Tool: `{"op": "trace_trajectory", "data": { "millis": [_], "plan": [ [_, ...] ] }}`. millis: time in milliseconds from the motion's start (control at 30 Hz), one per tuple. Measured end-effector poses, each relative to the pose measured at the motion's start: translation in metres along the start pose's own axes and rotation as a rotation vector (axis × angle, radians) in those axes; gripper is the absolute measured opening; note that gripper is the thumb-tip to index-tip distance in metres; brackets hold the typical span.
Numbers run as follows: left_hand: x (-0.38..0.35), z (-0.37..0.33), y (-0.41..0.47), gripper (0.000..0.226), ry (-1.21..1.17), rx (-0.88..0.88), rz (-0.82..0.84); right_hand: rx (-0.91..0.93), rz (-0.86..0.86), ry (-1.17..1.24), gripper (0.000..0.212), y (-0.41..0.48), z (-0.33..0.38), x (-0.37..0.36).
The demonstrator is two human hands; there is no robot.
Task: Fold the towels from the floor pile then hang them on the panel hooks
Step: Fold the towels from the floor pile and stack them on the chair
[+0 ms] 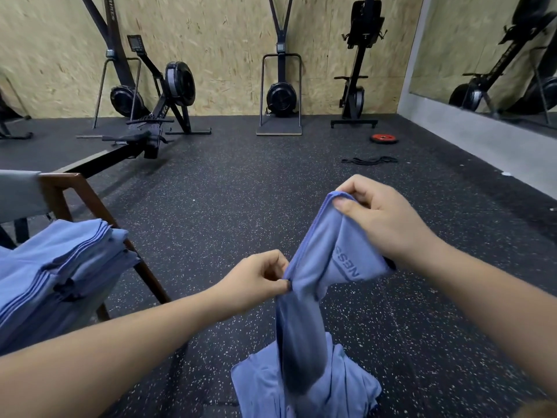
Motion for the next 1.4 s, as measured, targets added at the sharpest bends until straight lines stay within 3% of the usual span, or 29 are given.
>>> {"op": "trace_trajectory", "data": {
  "millis": [333, 500, 600, 700, 900, 1067, 1400],
  "plan": [
    [-0.005, -0.026, -0.012, 0.041, 0.320, -0.355, -0.149, -0.064, -0.092, 0.117, 0.012, 0.002, -0.002, 0.011],
    [-0.009, -0.026, -0.011, 0.043, 0.240, -0.231, -0.222, 0.000, -0.065, 0.089, 0.014, 0.003, 0.007, 0.002],
    [-0.013, -0.024, -0.009, 0.034, 0.153, -0.178, -0.212, 0.036, -0.030, 0.070, 0.012, 0.001, 0.011, -0.005],
    [-0.017, -0.026, -0.009, 0.027, 0.082, -0.167, -0.202, 0.044, 0.007, 0.040, 0.010, -0.001, 0.014, -0.010],
    [-0.019, -0.042, -0.010, 0.041, -0.025, -0.224, -0.275, 0.036, 0.034, 0.038, 0.011, -0.003, 0.015, -0.016],
    [-0.020, -0.039, -0.007, 0.029, -0.033, -0.256, -0.282, 0.024, 0.002, 0.054, 0.011, -0.002, 0.015, -0.010],
    [-0.027, -0.021, 0.005, 0.020, -0.118, -0.160, -0.247, 0.044, -0.006, 0.051, 0.011, -0.003, 0.016, -0.006]
  ]
}}
Point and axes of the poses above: each hand's wrist, its own y-axis towards the middle knuckle, its own x-axis out of the back of the hand, z = x × y, the point moved 3 cm from there along y, towards the middle knuckle, and after that the axes turned 5 degrees about -z, right-handed, at the moved point
